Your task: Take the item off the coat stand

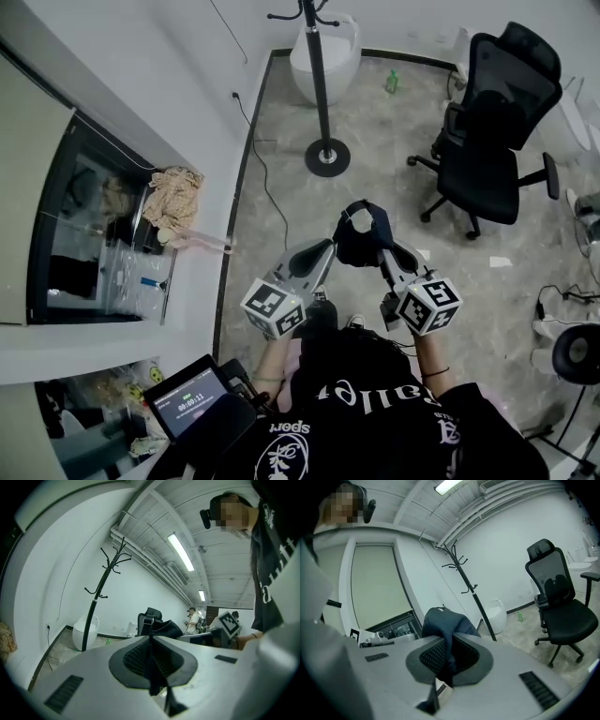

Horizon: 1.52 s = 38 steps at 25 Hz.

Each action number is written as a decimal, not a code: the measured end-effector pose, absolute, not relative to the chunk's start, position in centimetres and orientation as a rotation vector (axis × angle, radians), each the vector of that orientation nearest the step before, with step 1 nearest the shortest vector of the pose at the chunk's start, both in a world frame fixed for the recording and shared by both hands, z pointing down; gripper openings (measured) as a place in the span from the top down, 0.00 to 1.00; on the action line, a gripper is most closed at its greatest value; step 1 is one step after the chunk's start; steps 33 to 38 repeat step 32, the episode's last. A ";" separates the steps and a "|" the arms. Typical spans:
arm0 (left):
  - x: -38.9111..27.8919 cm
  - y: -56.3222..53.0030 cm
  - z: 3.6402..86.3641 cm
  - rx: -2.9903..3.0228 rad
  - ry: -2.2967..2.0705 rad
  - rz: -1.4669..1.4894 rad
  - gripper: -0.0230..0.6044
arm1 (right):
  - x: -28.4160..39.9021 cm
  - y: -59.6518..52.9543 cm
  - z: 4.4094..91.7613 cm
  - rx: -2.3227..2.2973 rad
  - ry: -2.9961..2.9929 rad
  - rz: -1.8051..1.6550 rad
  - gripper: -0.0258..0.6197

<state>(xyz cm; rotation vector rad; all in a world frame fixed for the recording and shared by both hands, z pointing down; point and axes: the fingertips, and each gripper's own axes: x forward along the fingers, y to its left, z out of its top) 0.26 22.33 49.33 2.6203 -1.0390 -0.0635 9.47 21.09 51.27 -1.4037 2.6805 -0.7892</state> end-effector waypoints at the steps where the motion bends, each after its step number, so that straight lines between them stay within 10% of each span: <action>1: 0.6 22.8 49.4 2.619 -1.045 -0.060 0.96 | 9.9 21.6 51.3 -1.399 2.685 -0.791 0.92; 38: 5.1 24.9 48.6 2.644 -1.071 -0.022 0.96 | 13.3 23.3 51.4 -1.331 2.723 -0.772 0.92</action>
